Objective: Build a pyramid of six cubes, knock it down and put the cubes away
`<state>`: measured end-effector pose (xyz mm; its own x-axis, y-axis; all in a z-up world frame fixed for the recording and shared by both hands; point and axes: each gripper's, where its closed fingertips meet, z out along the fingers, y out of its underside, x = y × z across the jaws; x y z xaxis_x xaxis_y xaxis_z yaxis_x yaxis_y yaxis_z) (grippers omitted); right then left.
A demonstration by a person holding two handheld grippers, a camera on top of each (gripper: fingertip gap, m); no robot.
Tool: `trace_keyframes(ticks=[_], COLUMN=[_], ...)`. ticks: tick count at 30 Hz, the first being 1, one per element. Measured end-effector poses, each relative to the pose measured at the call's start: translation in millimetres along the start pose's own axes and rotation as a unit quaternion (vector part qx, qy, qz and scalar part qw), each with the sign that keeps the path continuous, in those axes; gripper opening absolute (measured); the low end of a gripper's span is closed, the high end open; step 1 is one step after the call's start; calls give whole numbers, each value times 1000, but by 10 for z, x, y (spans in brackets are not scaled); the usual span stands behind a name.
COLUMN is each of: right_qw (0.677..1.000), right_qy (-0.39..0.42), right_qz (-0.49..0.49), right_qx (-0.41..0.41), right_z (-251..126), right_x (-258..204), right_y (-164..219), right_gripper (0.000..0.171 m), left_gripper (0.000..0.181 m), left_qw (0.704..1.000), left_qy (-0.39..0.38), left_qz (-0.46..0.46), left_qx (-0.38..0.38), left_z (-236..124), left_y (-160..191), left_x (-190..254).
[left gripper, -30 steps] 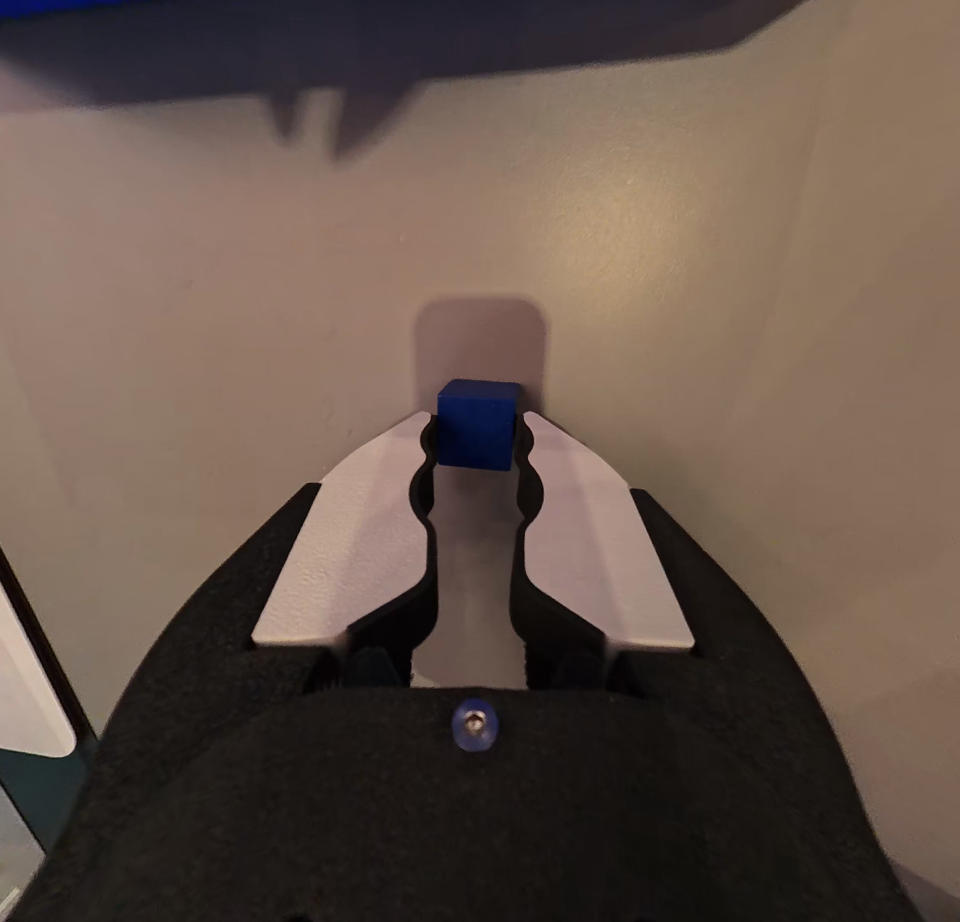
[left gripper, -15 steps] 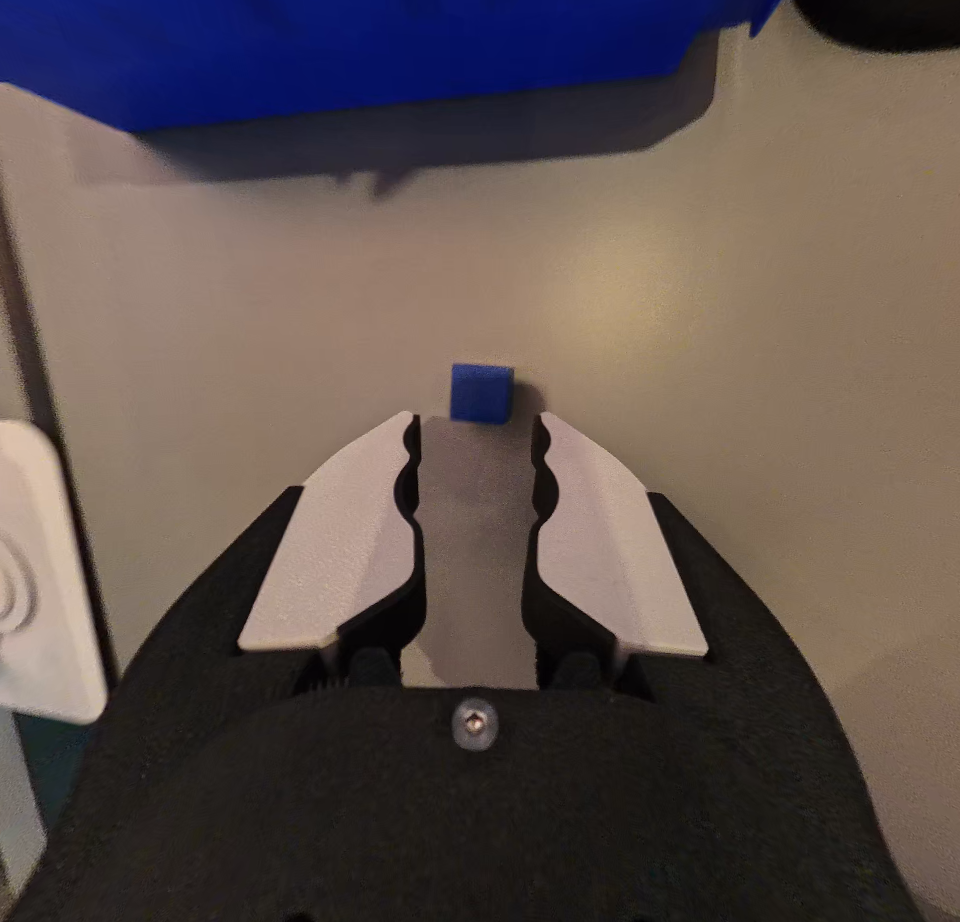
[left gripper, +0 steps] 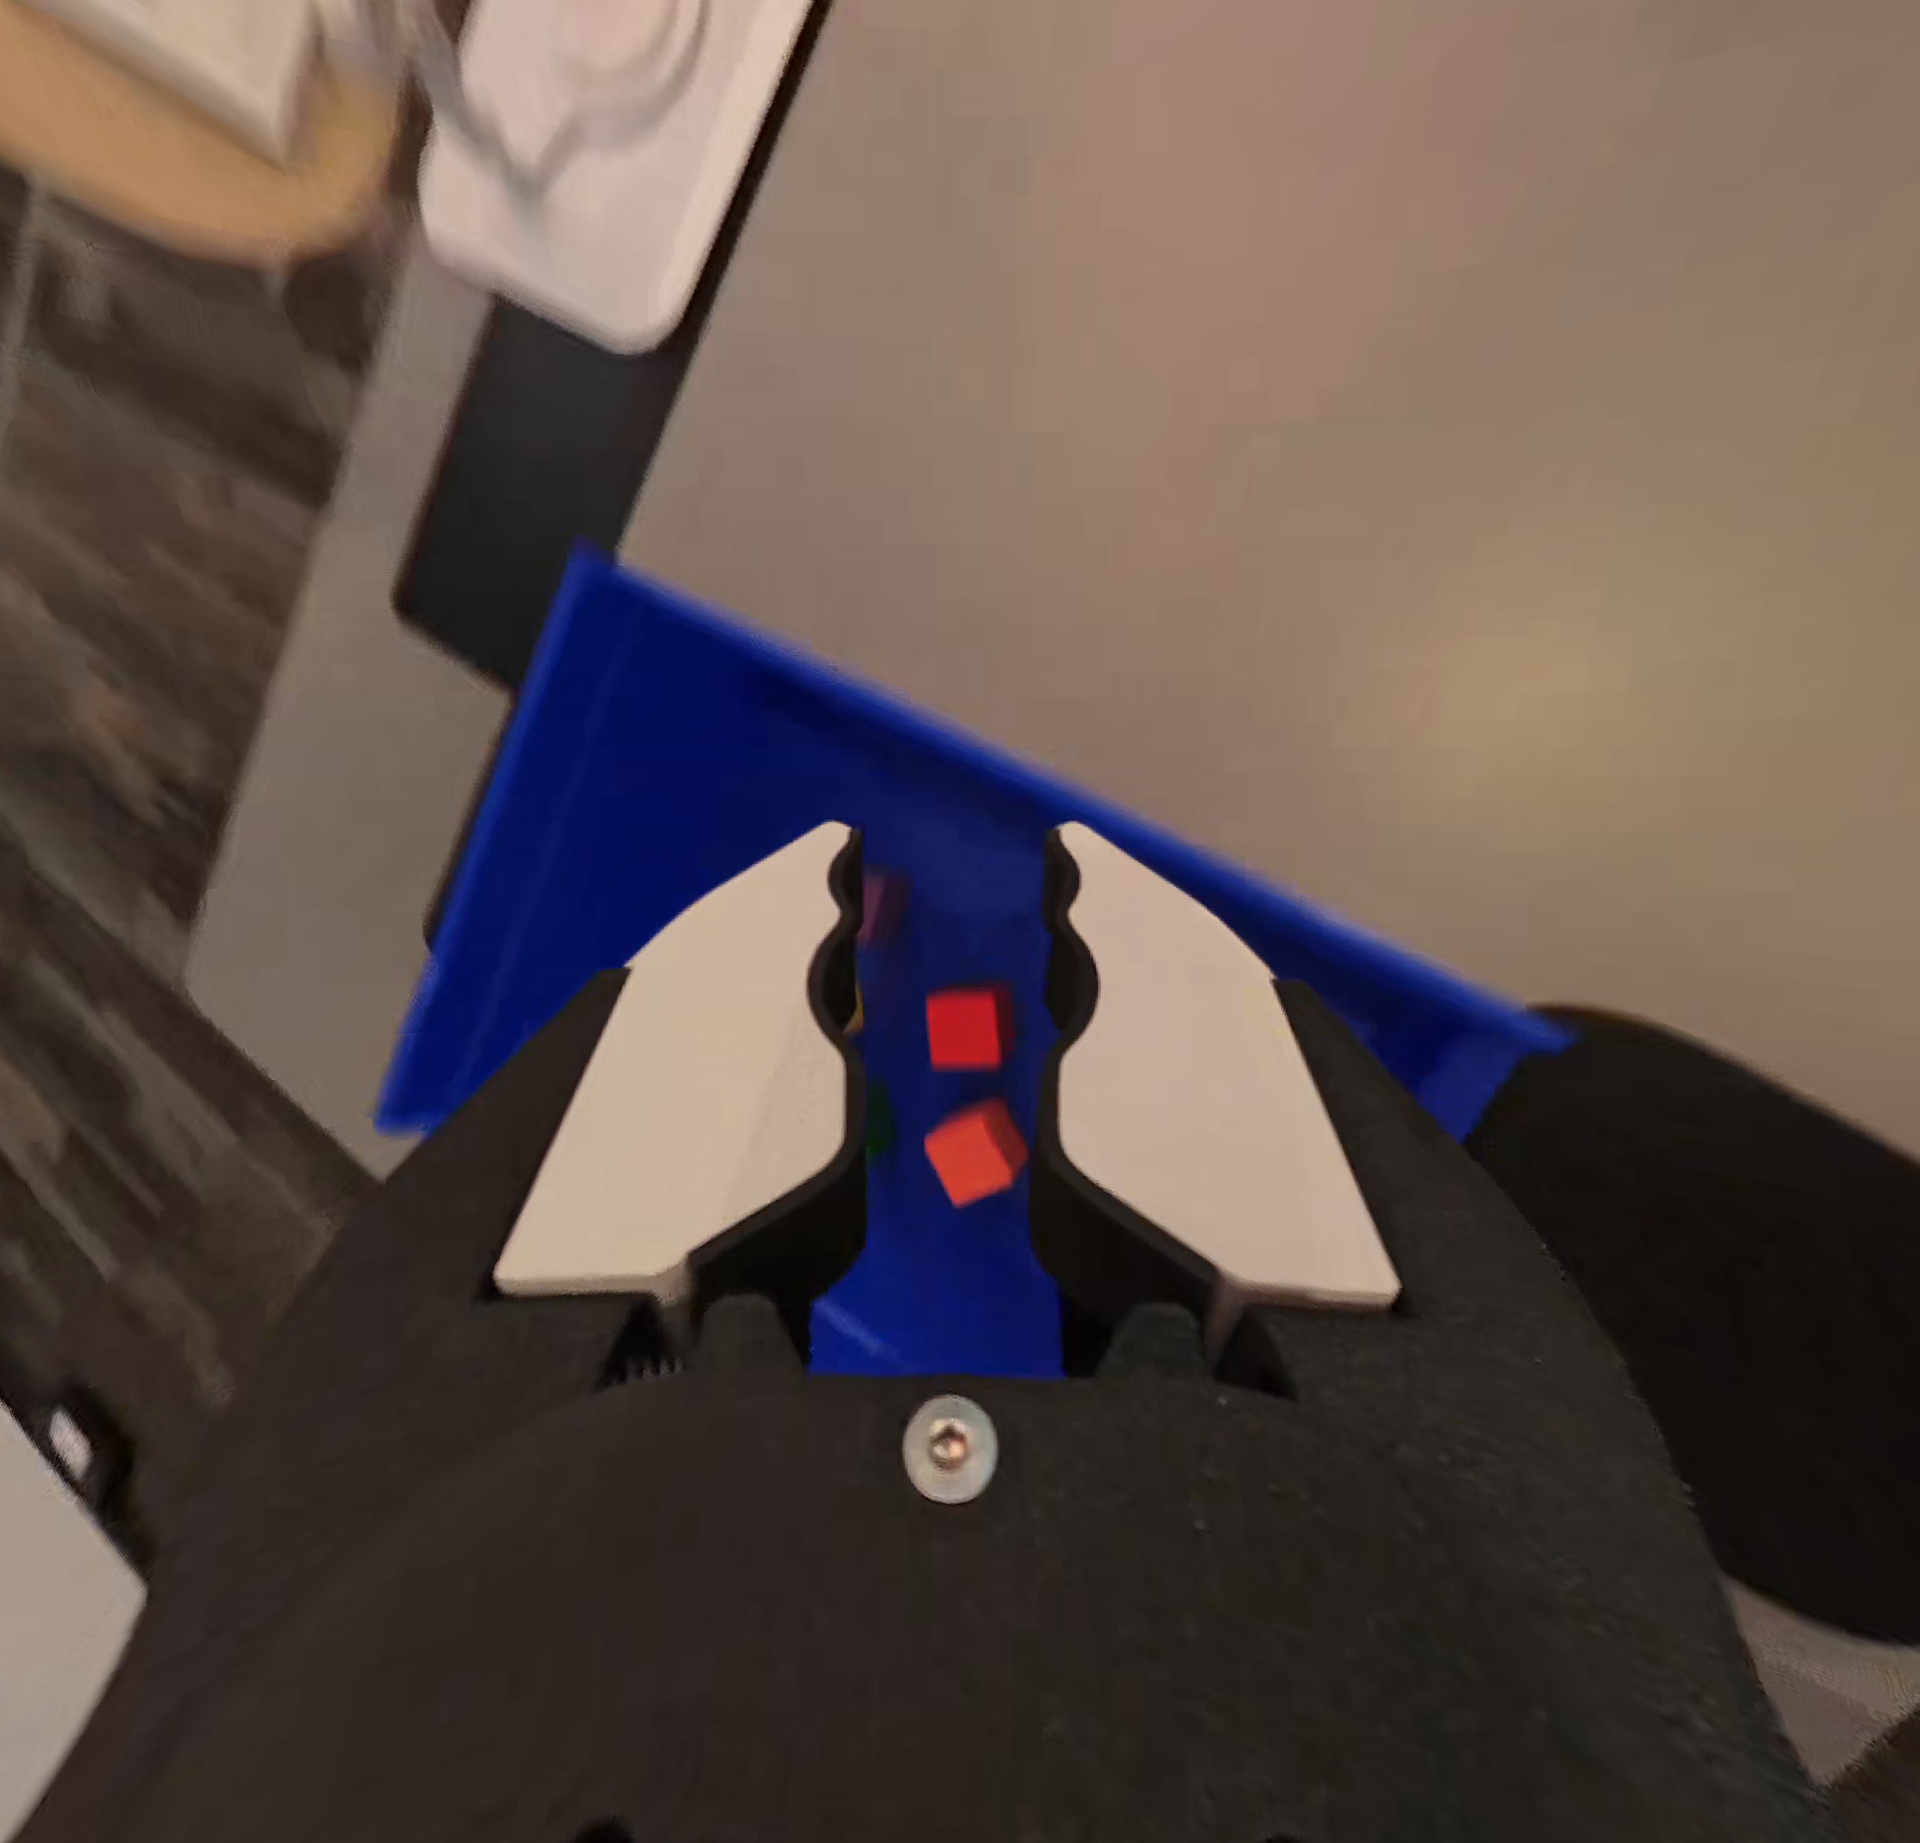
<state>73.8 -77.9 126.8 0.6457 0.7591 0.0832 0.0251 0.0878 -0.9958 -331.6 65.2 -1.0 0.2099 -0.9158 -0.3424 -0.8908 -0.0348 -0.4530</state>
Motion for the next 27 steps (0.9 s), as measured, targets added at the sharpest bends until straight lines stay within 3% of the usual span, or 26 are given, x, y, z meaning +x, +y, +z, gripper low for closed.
trace_keyframes(ticks=[3, 8, 15, 22, 24, 27], right_qw=[1000, 999, 998, 997, 997, 997], right_qy=[-8, -16, -19, -18, -17, -17], right_qz=[-11, -18, -11, -8, -6, -2], right_qx=[-21, -48, -65, -73, -72, -70], right_z=[74, 156, 194, 184, 170, 141], right_x=[-55, -84, -65, -39, -22, -9], right_y=[53, 160, 248, 294, 300, 299], right_gripper=[12, 12, 12, 12, 12, 12], left_gripper=[35, 37, 40, 41, 30, 28], left_qw=[998, 992, 983, 979, 977, 975], left_qy=[9, 46, 63, 79, 84, 93], left_qz=[-27, -45, -36, -61, -62, -70], left_qx=[-54, -110, -170, -179, -184, -191], left_z=[235, 585, 826, 949, 975, 956], left_y=[535, 999, 1265, 1324, 1343, 1345], left_x=[-72, -8, 36, 57, 72, 84])
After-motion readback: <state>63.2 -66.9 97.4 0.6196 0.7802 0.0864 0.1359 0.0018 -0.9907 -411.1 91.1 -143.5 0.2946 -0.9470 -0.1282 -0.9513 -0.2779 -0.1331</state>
